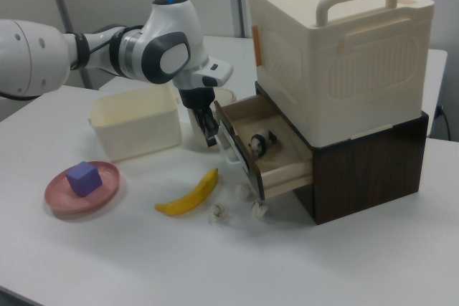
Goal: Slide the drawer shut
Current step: 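Push the drawer front with the gripper into the wooden unit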
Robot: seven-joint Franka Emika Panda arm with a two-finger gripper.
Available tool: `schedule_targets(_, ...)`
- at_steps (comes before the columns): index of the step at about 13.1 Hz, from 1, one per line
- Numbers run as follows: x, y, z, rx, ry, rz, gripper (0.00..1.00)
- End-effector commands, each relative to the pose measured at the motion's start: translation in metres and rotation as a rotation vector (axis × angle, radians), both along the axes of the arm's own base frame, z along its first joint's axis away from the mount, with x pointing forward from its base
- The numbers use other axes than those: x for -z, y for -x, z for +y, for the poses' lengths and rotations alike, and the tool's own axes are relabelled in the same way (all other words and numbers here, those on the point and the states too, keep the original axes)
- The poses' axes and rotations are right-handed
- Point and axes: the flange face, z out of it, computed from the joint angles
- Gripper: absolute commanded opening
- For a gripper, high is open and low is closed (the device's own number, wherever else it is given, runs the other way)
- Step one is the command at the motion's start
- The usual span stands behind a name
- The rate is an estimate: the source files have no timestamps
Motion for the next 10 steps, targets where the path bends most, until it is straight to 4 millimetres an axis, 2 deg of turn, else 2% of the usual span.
schedule_targets(1,0.003,-0.018,-0.035,0.032,0.062,-0.089,0.00)
schedule_targets(4,0.002,-0.030,-0.064,0.065,0.076,-0.122,0.00)
schedule_targets(10,-0.003,-0.043,-0.076,0.062,0.119,-0.238,0.00)
